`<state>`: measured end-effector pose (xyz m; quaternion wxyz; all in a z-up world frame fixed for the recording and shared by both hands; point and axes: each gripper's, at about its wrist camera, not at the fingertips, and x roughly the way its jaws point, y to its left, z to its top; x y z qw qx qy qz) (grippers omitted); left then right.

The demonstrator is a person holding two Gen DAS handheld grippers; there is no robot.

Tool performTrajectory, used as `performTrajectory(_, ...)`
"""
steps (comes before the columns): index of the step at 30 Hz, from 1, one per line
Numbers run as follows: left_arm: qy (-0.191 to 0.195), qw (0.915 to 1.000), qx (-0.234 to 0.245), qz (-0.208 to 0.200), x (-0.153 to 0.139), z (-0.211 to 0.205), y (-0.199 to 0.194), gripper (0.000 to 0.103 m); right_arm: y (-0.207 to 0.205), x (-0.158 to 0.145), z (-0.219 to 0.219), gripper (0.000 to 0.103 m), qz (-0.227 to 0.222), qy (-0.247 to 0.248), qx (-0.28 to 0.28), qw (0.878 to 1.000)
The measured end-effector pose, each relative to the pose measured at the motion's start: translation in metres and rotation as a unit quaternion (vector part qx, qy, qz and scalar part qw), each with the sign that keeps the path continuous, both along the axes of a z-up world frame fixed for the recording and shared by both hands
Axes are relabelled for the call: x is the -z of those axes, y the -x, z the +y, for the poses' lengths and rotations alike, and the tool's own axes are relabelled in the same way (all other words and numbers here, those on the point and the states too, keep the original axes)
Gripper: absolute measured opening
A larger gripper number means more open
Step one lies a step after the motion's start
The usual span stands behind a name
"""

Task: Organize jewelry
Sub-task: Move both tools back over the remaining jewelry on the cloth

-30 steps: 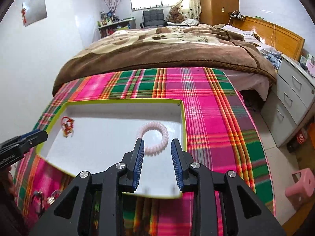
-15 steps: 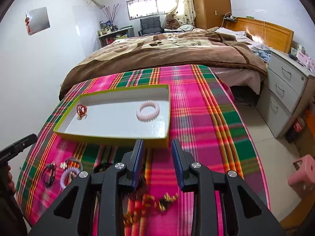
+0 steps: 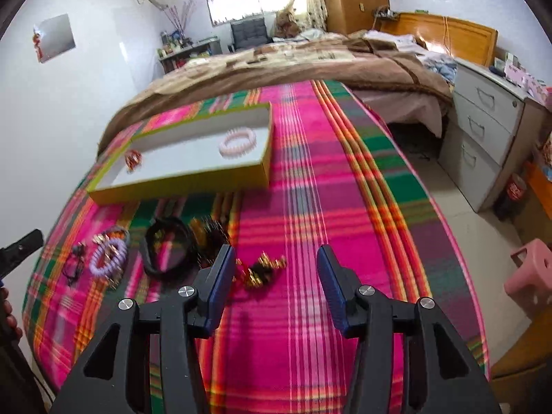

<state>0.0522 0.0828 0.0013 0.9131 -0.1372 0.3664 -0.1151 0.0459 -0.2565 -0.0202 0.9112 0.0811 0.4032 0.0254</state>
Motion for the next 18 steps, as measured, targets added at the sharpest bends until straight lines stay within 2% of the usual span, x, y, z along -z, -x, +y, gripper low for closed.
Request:
performTrajectory(5,0.017,0.9997,0.005,0.016,0.011,0.004,0.006,0.049,0.003,0.009,0.007,0.050,0.004,-0.003,-0.011,1.000)
performTrajectory(12,-0.001,0.9993,0.009,0.036,0.020,-0.002,0.006,0.049,0.001,0.016,0.019,0.050,0.007,-0.002,-0.021,1.000)
performTrajectory(18,-0.001,0.9991,0.010,0.041,0.024,-0.005,0.005,0.049,0.004,0.019,0.021,0.050,-0.001,0.003,-0.027,1.000)
